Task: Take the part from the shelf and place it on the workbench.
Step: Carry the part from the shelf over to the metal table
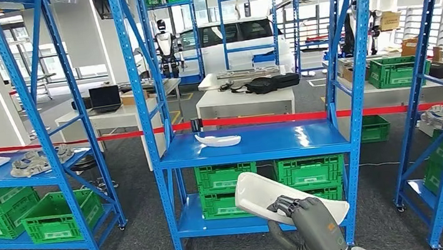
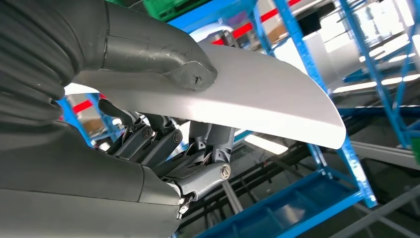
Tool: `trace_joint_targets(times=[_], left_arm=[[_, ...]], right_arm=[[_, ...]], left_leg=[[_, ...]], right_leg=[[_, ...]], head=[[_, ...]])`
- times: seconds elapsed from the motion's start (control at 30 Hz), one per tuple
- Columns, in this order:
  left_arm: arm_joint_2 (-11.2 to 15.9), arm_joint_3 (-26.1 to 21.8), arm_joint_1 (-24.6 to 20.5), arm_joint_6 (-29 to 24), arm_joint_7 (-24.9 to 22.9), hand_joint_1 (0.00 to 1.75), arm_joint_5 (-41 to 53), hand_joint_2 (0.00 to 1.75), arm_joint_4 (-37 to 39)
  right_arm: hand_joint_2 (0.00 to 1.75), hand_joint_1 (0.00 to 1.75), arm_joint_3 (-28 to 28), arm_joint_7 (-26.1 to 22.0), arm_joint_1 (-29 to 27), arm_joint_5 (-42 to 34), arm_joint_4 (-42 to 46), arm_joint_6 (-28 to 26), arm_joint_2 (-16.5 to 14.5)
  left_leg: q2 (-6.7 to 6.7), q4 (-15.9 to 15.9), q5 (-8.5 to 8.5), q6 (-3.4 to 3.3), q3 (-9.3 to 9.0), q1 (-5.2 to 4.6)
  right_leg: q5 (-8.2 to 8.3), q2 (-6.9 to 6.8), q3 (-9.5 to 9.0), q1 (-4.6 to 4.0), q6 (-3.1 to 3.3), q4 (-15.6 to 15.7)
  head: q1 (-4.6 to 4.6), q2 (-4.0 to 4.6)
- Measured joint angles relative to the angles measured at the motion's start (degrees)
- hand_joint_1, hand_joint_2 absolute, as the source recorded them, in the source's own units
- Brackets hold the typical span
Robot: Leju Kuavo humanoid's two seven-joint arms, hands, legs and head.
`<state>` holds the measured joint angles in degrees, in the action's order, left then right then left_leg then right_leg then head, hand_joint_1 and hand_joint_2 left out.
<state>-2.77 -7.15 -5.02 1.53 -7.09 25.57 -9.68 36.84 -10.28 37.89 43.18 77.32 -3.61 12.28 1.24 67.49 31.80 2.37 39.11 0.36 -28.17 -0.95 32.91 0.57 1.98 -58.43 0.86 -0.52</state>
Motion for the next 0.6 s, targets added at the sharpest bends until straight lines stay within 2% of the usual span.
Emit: trace_joint_targets(times=[0.03,0.07,0.1,0.13,0.17,0.23,0.27,0.3,0.37,0.4,0.43,0.5,0.53,0.57,0.6], left_arm=[[0.0,0.0,0.0,0.0,0.0,0.0,0.0,1.75,0.0],[0.0,-0.1,0.1,0.0,0.0,0.0,0.0,1.75,0.0],[0.0,-0.1,0.2,0.0,0.0,0.0,0.0,1.75,0.0],[0.0,-0.3,0.3,0.0,0.0,0.0,0.0,1.75,0.0],[0.0,-0.4,0.4,-0.1,0.0,0.0,0.0,1.75,0.0],[-0.1,-0.6,0.3,-0.2,0.1,0.0,0.0,1.75,0.0],[-0.1,-0.6,0.2,-0.2,0.1,0.0,0.0,1.75,-0.1],[-0.2,-0.7,0.2,-0.2,0.1,0.0,-0.1,1.75,-0.1],[-0.2,-0.9,0.3,-0.2,0.1,0.0,-0.1,1.75,-0.1],[-0.3,-0.9,0.4,-0.2,0.1,0.0,-0.1,1.75,-0.1],[-0.4,-1.0,0.4,-0.2,0.1,0.0,-0.1,1.75,-0.1],[-0.5,-1.1,0.3,-0.2,0.1,0.0,-0.1,1.75,-0.1],[-0.5,-1.1,0.3,-0.2,0.1,0.0,-0.1,1.75,-0.1],[-0.6,-1.2,0.3,-0.2,0.0,0.0,-0.1,1.75,0.0],[-0.6,-1.2,0.3,-0.2,0.0,0.0,-0.1,1.75,0.0]], right_arm=[[1.75,1.75,0.1,0.0,0.0,0.0,-0.2,0.0,0.0],[1.75,1.75,0.2,0.0,0.0,-0.1,-0.4,0.0,0.0],[1.75,1.75,0.3,0.0,0.0,-0.2,-0.5,0.0,0.0],[1.75,1.75,0.5,0.0,0.0,-0.2,-0.7,0.0,0.0],[1.75,1.75,0.6,0.0,0.0,-0.3,-0.8,0.0,0.0],[1.75,1.75,0.7,0.0,0.1,-0.4,-0.9,-0.1,-0.1],[1.75,1.75,0.8,0.0,0.2,-0.4,-0.9,-0.1,-0.2],[1.75,1.75,0.9,0.1,0.2,-0.3,-0.9,-0.2,-0.3],[1.75,1.75,1.1,0.4,0.2,0.0,-1.0,-0.3,-0.7],[1.75,1.75,1.1,0.7,0.2,0.2,-1.0,-0.3,-0.9],[1.75,1.75,1.2,1.0,0.1,0.6,-1.1,-0.3,-1.0],[1.75,1.75,1.2,1.8,-0.3,1.3,-1.1,-0.4,-1.0],[1.75,1.75,1.2,2.1,-0.8,1.7,-1.1,-0.3,-1.0],[1.75,1.75,1.1,2.3,-1.3,2.0,-1.0,-0.2,-1.0],[1.75,1.75,1.1,2.4,-1.8,2.3,-1.0,-0.1,-1.1]], left_leg=[[-0.4,3.6,1.66,0.24,1.4,0.1],[-0.59,6.0,2.53,0.4,2.2,0.16],[-0.7,6.4,2.37,0.47,2.0,0.19],[-0.91,4.7,1.33,0.48,0.68,0.2],[-1.53,1.2,-0.21,0.42,-1.61,0.2],[-4.04,-6.1,-2.13,-0.13,-5.86,-0.04],[-4.86,-8.1,-2.51,-0.56,-6.85,-0.18],[-5.12,-8.8,-2.54,-1.03,-6.95,-0.32],[-3.87,-9.0,-3.16,-1.88,-6.57,-0.32],[-3.34,-9.1,-3.49,-2.28,-6.5,-0.24],[-2.79,-9.3,-3.86,-2.69,-6.41,-0.15],[-1.62,-9.4,-4.47,-3.32,-5.96,-0.11],[-0.92,-9.3,-4.69,-3.49,-5.65,-0.18],[-0.14,-9.3,-4.87,-3.55,-5.36,-0.26],[0.7,-9.1,-5.03,-3.54,-5.09,-0.32]], right_leg=[[0.14,-0.66,0.26,-0.05,0.06,0.0],[0.28,-1.32,0.52,-0.08,0.05,-0.1],[0.4,-1.95,0.76,-0.09,-0.02,-0.2],[0.51,-2.57,0.96,-0.08,-0.1,-0.3],[0.59,-3.18,1.09,-0.08,-0.2,-0.4],[0.67,-4.29,1.22,-0.32,-0.54,-0.7],[0.74,-4.8,1.23,-0.46,-0.82,-0.7],[0.83,-5.28,1.21,-0.59,-1.14,-0.7],[0.97,-5.92,1.19,-0.56,-1.87,-0.6],[0.52,-5.06,1.35,-0.43,-2.25,-1.0],[-0.63,-3.61,1.9,-0.3,-2.58,-2.3],[-4.63,-0.29,4.37,-0.13,-2.91,-8.5],[-6.59,0.41,5.97,-0.16,-2.9,-12.4],[-7.75,0.67,7.19,-0.2,-2.83,-15.5],[-7.78,0.78,7.55,-0.23,-2.7,-16.6]], head=[[0.0,0.0],[-0.01,0.0],[-0.01,0.0],[-0.02,0.0],[-0.02,0.0],[-0.02,0.0],[0.0,0.0],[0.02,0.0],[0.05,0.0],[0.08,0.0],[0.12,0.0],[0.2,0.0],[0.24,0.0],[0.25,0.0],[0.27,0.0]])
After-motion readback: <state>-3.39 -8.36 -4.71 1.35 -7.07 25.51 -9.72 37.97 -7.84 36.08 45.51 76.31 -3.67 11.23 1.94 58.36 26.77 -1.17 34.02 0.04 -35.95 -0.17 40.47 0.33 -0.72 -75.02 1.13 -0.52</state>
